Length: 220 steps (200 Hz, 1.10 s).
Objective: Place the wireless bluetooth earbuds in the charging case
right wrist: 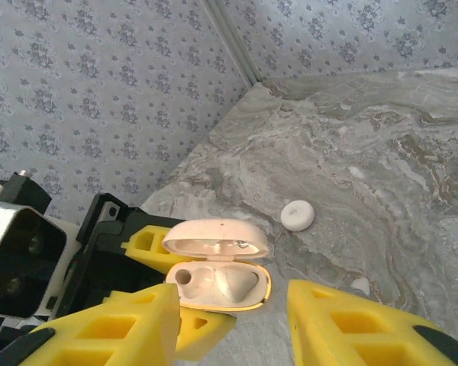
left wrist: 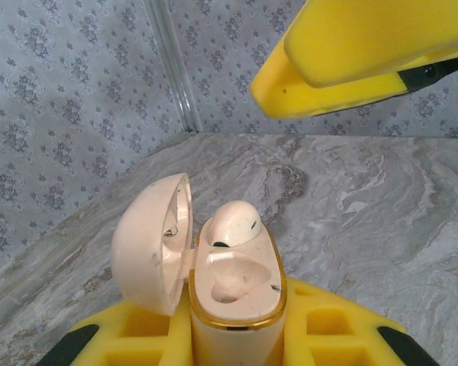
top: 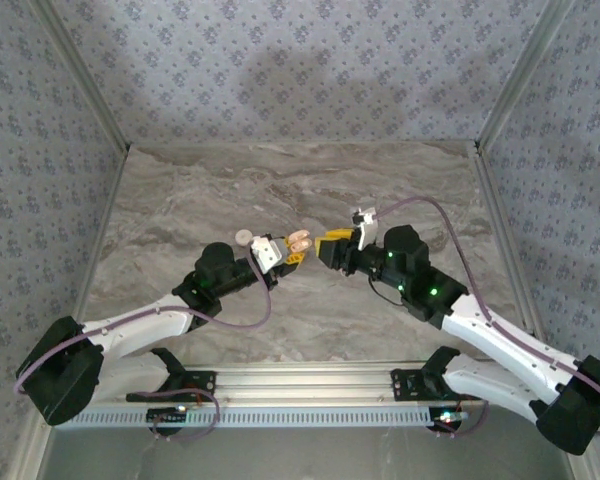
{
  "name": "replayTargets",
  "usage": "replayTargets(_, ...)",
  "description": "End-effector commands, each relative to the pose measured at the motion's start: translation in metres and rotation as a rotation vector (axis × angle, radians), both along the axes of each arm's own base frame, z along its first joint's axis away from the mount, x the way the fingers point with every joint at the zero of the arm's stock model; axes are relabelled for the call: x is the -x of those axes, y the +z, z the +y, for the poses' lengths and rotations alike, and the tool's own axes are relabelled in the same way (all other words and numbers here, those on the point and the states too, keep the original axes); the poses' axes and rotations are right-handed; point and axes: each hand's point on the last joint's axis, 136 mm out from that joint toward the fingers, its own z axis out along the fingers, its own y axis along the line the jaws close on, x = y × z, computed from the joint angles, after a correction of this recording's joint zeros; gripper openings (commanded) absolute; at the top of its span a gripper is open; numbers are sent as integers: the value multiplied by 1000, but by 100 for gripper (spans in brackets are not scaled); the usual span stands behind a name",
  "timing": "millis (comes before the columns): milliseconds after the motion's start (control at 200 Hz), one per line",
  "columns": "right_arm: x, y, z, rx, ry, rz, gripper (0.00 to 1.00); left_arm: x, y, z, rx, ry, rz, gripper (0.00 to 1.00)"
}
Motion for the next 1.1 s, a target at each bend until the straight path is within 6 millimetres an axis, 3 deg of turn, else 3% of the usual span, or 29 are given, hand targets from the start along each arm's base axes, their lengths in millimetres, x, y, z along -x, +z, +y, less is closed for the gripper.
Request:
replayTargets(0,5,-10,-2,-18,35,87,43,1,25,0,46,5,-58,13)
replayTargets(130,-4,-33,-20,89,-28,203,43,0,22,4,41,27,-46,13)
replayTargets(290,-6,-80,-51,237,-117,438,42,1,14,11,31,53,-22,13)
replayTargets(425,-9,-113,-66,304,-148,607,42,3,10,18,26,75,-7,13)
replayTargets(805,-40,-184,-66,557,-120,825,41,4,6,34,15,137,4,13)
replayTargets(1044,-57,-216,-63,676,-86,896,40,5,2,42,14,165,14,13)
replayTargets(1094,-69,-213,-57,672,-80,878,40,5,1,44,15,171,14,13)
